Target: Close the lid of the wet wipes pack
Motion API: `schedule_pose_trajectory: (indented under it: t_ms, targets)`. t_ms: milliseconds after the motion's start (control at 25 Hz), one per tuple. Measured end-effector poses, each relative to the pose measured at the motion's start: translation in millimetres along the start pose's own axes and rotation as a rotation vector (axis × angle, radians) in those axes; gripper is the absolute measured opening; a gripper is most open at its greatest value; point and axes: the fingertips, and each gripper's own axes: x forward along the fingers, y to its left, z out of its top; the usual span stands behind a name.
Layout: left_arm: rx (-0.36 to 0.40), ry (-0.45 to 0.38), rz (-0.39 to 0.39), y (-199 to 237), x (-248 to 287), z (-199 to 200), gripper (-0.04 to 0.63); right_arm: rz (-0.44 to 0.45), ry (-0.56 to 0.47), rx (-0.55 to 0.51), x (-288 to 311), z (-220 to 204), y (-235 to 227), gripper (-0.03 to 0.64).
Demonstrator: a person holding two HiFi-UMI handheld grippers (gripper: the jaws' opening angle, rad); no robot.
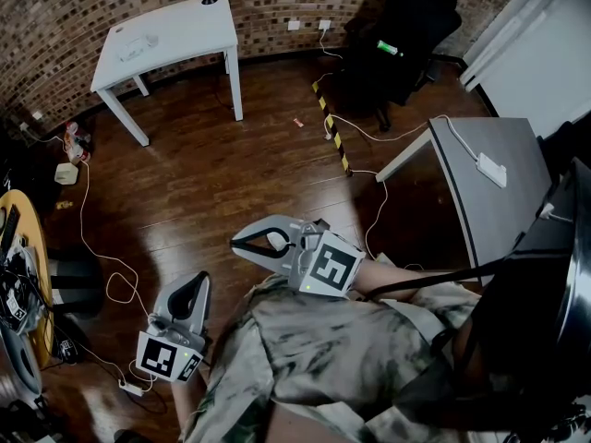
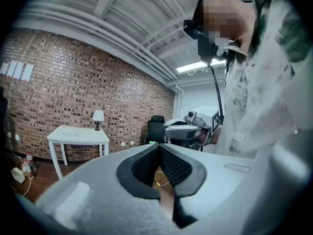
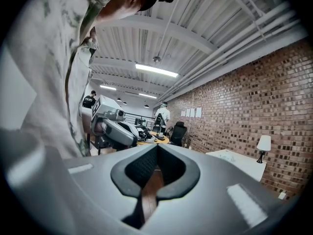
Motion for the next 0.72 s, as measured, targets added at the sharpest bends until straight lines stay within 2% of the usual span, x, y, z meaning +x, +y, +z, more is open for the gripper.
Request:
schedule_pose_trajectory:
  t_ms: [720]
  targets:
    - [-0.008, 0.007, 0.0, -5.0, 5.7, -2.0, 0.001, -0.002, 0.004, 0.01, -7.5, -5.9, -1.5, 0.002]
